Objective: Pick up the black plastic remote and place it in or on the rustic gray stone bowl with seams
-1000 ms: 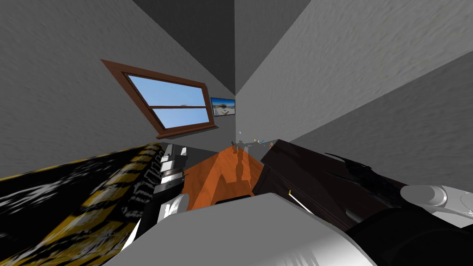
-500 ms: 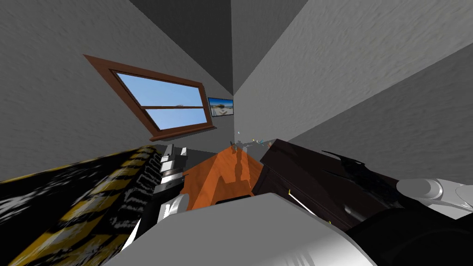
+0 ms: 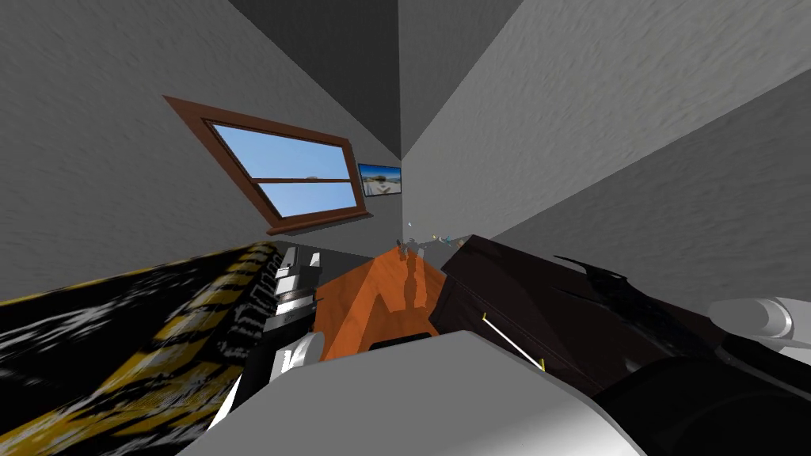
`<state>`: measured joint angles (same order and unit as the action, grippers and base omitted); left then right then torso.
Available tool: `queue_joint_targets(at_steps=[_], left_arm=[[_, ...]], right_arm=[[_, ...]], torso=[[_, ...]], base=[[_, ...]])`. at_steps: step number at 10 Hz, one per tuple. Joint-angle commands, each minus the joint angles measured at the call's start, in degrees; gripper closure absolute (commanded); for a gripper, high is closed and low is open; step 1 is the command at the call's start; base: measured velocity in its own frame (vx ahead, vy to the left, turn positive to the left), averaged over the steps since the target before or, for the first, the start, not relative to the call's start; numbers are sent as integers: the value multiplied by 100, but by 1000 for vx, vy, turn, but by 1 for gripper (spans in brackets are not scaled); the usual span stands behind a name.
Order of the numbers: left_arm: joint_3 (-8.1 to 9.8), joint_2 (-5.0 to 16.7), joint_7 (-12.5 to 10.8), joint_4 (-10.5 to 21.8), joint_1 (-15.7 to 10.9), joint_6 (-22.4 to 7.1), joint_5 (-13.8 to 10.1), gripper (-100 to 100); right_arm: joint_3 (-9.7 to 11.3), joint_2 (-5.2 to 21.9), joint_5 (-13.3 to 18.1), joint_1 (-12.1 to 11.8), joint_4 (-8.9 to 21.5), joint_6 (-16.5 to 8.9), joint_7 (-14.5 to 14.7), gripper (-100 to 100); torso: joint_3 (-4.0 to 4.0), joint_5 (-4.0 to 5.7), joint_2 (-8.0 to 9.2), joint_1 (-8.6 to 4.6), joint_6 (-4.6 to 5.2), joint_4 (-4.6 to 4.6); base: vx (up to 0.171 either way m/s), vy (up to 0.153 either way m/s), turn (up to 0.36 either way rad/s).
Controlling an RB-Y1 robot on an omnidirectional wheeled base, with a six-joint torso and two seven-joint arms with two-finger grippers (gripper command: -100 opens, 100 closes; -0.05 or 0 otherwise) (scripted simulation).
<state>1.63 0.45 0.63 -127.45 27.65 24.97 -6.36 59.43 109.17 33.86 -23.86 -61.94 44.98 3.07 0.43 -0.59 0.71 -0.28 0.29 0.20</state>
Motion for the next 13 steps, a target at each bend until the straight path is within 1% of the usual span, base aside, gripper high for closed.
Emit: queue_joint_targets(at_steps=[1,3,4,5,8,10,13], left_arm=[[0,0,0,0,0,0,0,0],[0,0,0,0,1,0,0,0],[0,0,0,0,1,0,0,0],[0,0,0,0,0,0,0,0],[0,0,0,0,0,0,0,0],[1,1,0,0,0,0,0,0],[0,1,0,0,-1,0,0,0]], right_arm=[[65,117,38,-14,63,114,-170,100],[129,243,61,-23,154,263,-328,100],[189,364,74,-30,236,404,-472,100],[216,422,78,-33,272,471,-537,100],[324,697,34,-34,423,792,-806,100],[321,782,-61,-21,441,908,-852,100],[241,869,-330,15,400,1084,-847,100]], torso=[[0,0,0,0,0,0],[-8,0,-16,14,0,-2],[-13,-3,-24,13,-2,-4],[-9,-4,-17,5,-3,-2],[0,-6,-2,0,1,1],[-4,0,-10,-19,-8,0],[-7,8,-14,-32,-23,-1]], base=[[-151,-57,37],[-110,-52,23],[-148,-84,75],[-162,-95,72],[-167,-116,70],[-161,-141,117],[-176,-160,186]])
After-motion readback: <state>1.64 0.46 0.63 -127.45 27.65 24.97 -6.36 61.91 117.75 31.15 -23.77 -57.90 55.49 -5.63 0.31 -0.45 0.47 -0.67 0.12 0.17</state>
